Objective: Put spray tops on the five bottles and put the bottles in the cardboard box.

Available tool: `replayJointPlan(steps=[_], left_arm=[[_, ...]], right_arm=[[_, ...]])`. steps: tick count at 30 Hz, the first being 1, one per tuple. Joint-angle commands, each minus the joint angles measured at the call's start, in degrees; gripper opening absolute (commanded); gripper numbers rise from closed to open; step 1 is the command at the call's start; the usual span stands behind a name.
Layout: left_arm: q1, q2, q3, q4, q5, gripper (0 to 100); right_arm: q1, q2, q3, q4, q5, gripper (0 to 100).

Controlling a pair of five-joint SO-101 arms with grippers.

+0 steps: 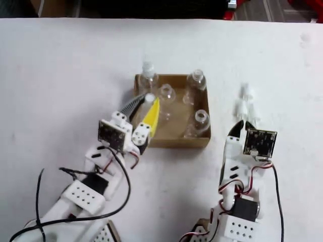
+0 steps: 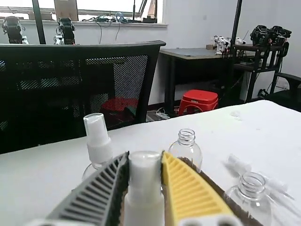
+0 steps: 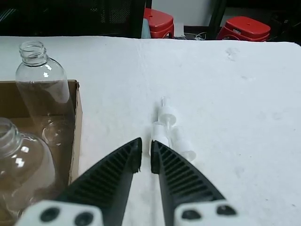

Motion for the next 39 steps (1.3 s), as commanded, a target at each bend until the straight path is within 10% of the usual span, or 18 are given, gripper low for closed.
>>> replayJointPlan(steps=[1, 26, 39], left_arm=[[-0.48, -0.48, 0.0, -1.67, 0.88, 2], [-0.66, -4.35, -1.41, -0.88, 4.22, 24], [-4.18, -41.19, -19.69, 55.21, 10.55, 24]], right_arm=[[0.31, -0.04, 0.53, -1.01, 0.7, 2.1], [0.22, -0.04, 0.53, -1.01, 0.7, 2.1], [0.13, -0.04, 0.53, -1.01, 0.7, 2.1]])
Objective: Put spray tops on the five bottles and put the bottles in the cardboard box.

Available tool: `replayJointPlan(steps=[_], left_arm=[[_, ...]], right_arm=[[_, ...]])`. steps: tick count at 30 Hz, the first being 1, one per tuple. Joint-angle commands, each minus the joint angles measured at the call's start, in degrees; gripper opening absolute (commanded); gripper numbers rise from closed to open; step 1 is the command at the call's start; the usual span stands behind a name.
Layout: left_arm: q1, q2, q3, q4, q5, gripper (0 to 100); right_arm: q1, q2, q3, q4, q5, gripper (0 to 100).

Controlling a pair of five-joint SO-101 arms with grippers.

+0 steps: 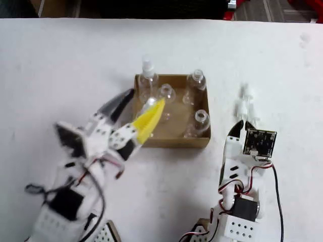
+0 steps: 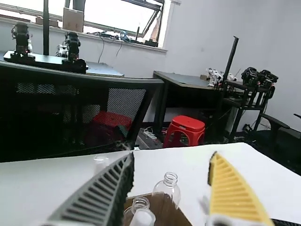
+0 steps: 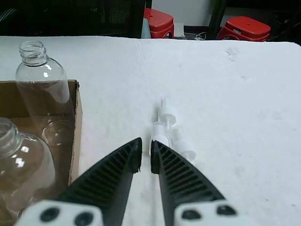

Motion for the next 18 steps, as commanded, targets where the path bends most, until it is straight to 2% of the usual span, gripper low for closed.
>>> replayJointPlan(steps=[1, 5, 14, 18], left_arm=[[-3.82, -12.88, -5.27, 15.21, 1.05, 24], [-7.34, -20.79, -5.71, 25.14, 1.14, 24], [-18.51, -20.18, -6.86, 42.55, 1.23, 24], [-22.02, -20.18, -2.29, 43.87, 1.05, 24]], right_arm=[[0.13, -0.04, 0.53, -0.92, 0.7, 2.1], [0.13, -0.04, 0.53, -0.75, 0.7, 2.1], [0.13, -0.04, 0.53, -0.66, 0.7, 2.1], [0.13, -0.04, 0.53, -0.66, 0.7, 2.1]])
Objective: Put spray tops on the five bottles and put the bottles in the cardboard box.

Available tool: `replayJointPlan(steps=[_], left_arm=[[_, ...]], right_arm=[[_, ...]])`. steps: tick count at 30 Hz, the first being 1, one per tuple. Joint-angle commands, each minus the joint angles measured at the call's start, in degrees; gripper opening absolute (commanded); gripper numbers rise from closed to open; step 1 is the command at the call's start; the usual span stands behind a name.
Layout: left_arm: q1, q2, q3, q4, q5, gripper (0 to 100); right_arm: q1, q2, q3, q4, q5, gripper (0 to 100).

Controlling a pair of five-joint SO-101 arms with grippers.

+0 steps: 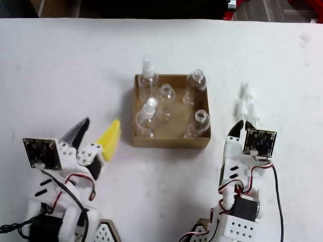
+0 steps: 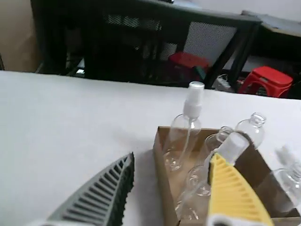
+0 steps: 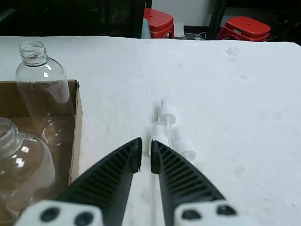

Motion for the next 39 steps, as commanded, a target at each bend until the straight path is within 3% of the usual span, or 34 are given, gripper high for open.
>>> replayJointPlan(steps=[1, 10, 14, 39], left_arm=[[-3.74, -0.04, 3.87, -0.18, 0.88, 24], [-4.09, -0.04, 19.43, -13.89, -2.2, 24], [-3.65, -0.04, 19.69, -14.51, -5.36, 24], [-1.36, -0.04, 23.91, -16.09, -5.54, 24]], right_arm=[[0.13, -0.04, 0.53, -0.66, 0.7, 2.1], [0.13, -0.13, 0.53, -0.48, 0.44, 2.1], [0.13, -0.13, 0.53, -0.48, 0.35, 2.1], [0.57, -0.04, 0.53, -2.15, 0.62, 2.2]])
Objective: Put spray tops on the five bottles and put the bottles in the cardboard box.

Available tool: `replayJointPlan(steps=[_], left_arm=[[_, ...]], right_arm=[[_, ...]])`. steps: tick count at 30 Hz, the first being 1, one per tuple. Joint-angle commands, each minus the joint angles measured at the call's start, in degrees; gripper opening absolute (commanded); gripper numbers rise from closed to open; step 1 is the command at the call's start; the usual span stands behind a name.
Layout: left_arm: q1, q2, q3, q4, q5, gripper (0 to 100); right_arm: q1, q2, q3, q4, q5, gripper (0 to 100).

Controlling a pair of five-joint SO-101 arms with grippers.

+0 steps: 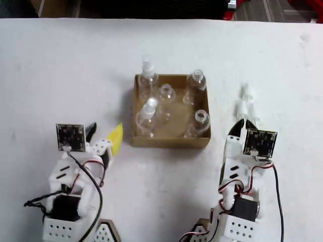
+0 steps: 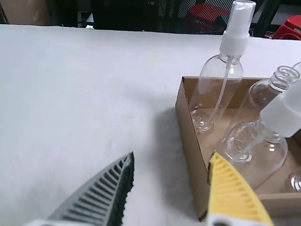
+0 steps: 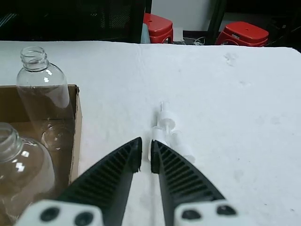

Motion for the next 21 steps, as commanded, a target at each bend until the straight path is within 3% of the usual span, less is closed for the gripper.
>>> replayJointPlan(steps=[1, 15, 21], left_arm=[[1.63, -0.48, -0.18, -1.23, -0.88, 24], [2.86, -0.48, 1.05, -1.58, -0.88, 24], [2.33, -0.48, 1.14, -1.49, -0.88, 24]], right_arm=[[0.48, -0.04, 0.53, -1.01, 0.62, 2.2], [-1.36, -0.31, 0.53, -2.51, 0.7, 2.2], [-0.4, -0.22, -1.49, -0.04, 6.68, 2.2]])
